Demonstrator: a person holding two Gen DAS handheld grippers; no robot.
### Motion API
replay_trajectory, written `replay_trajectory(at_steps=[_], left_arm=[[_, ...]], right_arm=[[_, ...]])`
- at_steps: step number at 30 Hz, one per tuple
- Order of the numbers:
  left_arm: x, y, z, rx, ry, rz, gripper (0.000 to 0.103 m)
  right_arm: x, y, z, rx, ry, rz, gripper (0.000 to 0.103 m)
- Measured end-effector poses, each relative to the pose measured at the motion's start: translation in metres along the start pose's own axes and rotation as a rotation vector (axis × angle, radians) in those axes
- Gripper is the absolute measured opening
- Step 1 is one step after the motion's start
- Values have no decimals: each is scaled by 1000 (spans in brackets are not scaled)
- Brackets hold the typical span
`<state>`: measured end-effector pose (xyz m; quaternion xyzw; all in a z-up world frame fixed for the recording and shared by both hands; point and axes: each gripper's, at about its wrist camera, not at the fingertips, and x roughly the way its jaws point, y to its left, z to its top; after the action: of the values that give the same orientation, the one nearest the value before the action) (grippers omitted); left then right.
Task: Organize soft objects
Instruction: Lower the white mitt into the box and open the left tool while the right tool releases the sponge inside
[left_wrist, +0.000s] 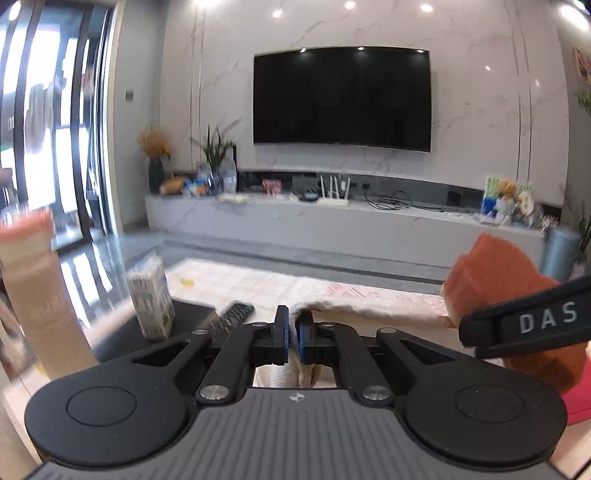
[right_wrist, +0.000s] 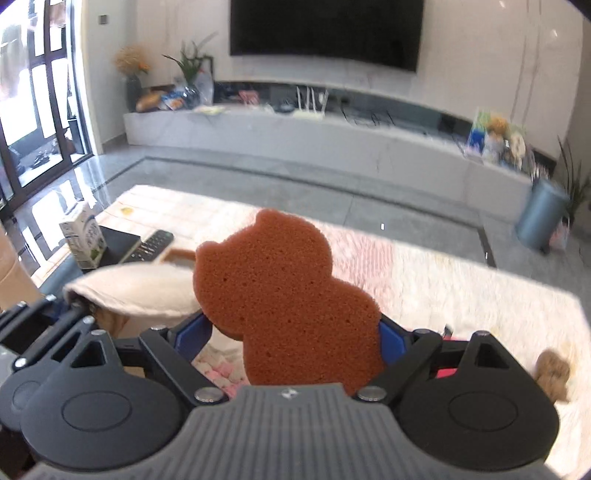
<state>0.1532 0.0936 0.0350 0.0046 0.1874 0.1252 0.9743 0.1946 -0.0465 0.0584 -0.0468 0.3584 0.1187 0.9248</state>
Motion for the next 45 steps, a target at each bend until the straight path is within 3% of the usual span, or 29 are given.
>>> replay_trajectory(at_steps=[2,7,13,18,20,23,26,28,30,37,45], left_arm=[[5,-13,-1,78,6,35,5],[18,-7,0,45,108,18,10],[30,14,-8,-12,270,-97,39],[31,23,-10,-105,303,-195,67],[29,28,-8,-154,310,-200,67],[19,41,1,-217,249,-208,82],[13,51,5,-213,225,-252,87],[12,53,6,-196,218,-312,96],[14,53,5,-179,224,-339,98],[30,66,-2,-259,304,-266,99],[34,67,-10,-223,326,-177,99]], right_arm=[[8,1,-4,28,33,19,89],[20,2,-10,-1,79,-14,89],[22,-6,-12,-12,85,-27,89],[17,-1,-14,-44,87,-28,89],[15,1,-14,-60,83,-27,89],[12,0,-12,-48,80,-22,89],[13,-1,-10,-39,84,-20,89],[15,1,-9,-47,85,-31,89],[19,2,-9,-53,96,-31,89],[41,17,-17,-101,156,-31,89],[61,33,-25,-216,157,-132,90]])
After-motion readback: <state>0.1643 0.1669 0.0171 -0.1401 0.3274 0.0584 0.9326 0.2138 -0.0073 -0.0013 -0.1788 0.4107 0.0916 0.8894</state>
